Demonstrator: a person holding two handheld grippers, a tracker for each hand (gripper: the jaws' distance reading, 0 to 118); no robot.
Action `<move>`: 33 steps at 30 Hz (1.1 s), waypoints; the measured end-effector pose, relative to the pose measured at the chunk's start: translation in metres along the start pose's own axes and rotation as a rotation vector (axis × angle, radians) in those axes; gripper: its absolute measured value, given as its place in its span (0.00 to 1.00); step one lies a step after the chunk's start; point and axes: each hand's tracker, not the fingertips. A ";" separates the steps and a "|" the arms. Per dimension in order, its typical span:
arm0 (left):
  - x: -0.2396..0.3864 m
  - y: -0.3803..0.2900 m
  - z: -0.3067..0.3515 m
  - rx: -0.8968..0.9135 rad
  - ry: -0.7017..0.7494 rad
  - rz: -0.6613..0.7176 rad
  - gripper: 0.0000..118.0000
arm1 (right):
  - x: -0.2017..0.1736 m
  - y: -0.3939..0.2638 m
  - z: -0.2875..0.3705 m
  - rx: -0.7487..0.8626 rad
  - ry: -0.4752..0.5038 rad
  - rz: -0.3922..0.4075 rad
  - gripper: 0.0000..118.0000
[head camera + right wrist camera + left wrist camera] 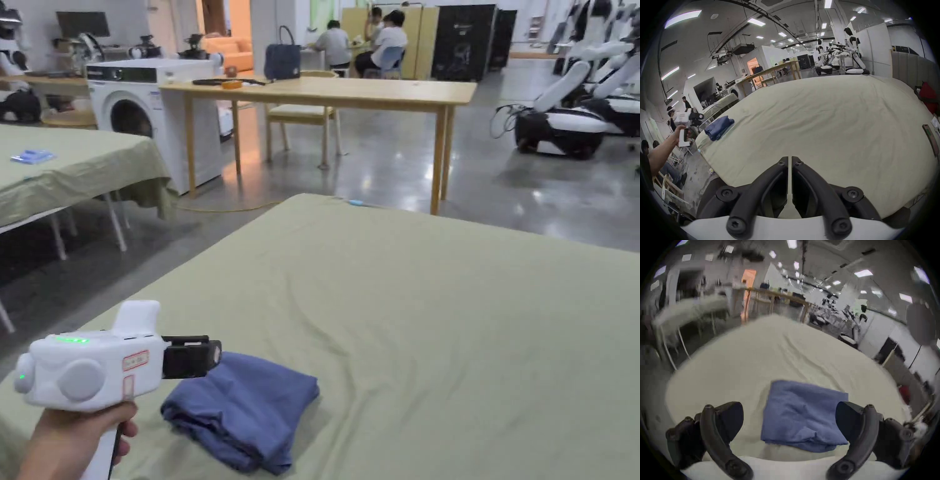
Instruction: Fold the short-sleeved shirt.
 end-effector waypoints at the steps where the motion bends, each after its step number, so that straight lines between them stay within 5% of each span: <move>1: 0.029 0.005 0.010 0.050 0.013 -0.026 0.96 | 0.005 0.004 0.006 0.032 -0.024 -0.015 0.05; 3: 0.094 0.012 0.028 0.145 0.024 -0.081 0.85 | 0.020 0.021 0.017 0.087 -0.044 -0.036 0.05; 5: 0.159 0.018 0.041 0.229 0.012 -0.173 0.19 | 0.031 0.053 0.031 0.130 -0.098 0.004 0.05; 6: 0.195 0.025 0.050 0.289 -0.068 -0.199 0.00 | 0.037 0.073 0.039 0.175 -0.118 0.023 0.05; 12: 0.370 0.068 0.080 0.444 -0.228 -0.278 0.00 | 0.043 0.198 0.077 0.419 -0.225 0.146 0.05; 16: 0.441 0.076 0.097 0.447 -0.187 -0.334 0.00 | 0.044 0.226 0.089 0.452 -0.338 0.187 0.05; 18: 0.453 0.072 0.107 0.442 -0.184 -0.339 0.00 | 0.048 0.228 0.092 0.426 -0.370 0.152 0.05; 20: 0.454 0.065 0.117 0.401 -0.251 -0.335 0.00 | 0.050 0.225 0.098 0.426 -0.291 0.084 0.05; 24: 0.444 0.057 0.121 0.381 -0.236 -0.302 0.00 | 0.039 0.217 0.092 0.424 -0.379 0.240 0.05; 33: 0.438 0.066 0.124 0.393 -0.249 -0.244 0.06 | 0.035 0.223 0.088 0.438 -0.285 0.183 0.05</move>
